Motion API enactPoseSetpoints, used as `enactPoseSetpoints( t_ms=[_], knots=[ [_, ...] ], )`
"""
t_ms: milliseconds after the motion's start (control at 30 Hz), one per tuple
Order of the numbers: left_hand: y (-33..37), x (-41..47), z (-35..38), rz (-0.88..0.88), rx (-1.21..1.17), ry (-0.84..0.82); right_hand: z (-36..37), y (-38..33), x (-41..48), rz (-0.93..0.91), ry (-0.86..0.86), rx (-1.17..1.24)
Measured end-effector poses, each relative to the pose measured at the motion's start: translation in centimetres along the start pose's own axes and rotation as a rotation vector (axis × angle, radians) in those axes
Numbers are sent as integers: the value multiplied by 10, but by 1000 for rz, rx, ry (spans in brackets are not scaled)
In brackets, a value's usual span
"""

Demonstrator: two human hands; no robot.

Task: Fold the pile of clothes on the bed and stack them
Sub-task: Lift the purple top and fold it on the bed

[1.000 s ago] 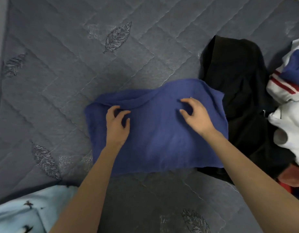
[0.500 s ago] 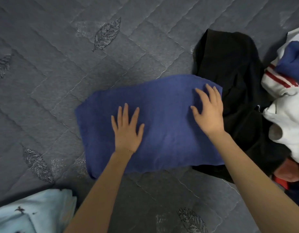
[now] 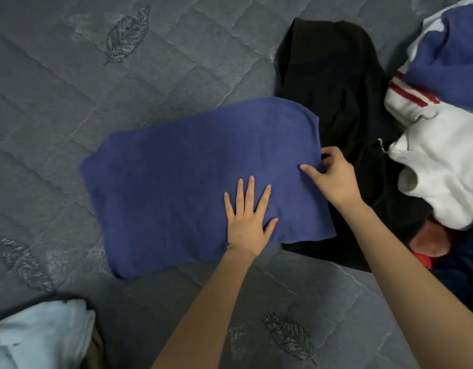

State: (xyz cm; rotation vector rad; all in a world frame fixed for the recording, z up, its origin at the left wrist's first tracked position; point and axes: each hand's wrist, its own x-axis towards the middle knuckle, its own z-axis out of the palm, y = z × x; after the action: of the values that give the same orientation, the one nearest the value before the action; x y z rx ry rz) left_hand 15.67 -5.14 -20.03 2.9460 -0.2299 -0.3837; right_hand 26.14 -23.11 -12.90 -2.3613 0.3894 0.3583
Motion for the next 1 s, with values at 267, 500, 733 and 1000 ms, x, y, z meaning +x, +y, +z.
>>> enactPoseSetpoints(
  t_ms=[267, 500, 733, 1000],
  knots=[
    [30, -20, -16, -115, -493, 187, 13, -20, 11, 42, -289, -32],
    [38, -24, -2, 32, -387, 178, 20, -30, 25, 99, -275, 105],
    [79, -6, 0, -3, -284, 67, 27, -42, 42, 2, -194, 126],
    [42, -29, -24, -215, -1003, 374, 50, -81, 21, -162, -100, 263]
  ],
)
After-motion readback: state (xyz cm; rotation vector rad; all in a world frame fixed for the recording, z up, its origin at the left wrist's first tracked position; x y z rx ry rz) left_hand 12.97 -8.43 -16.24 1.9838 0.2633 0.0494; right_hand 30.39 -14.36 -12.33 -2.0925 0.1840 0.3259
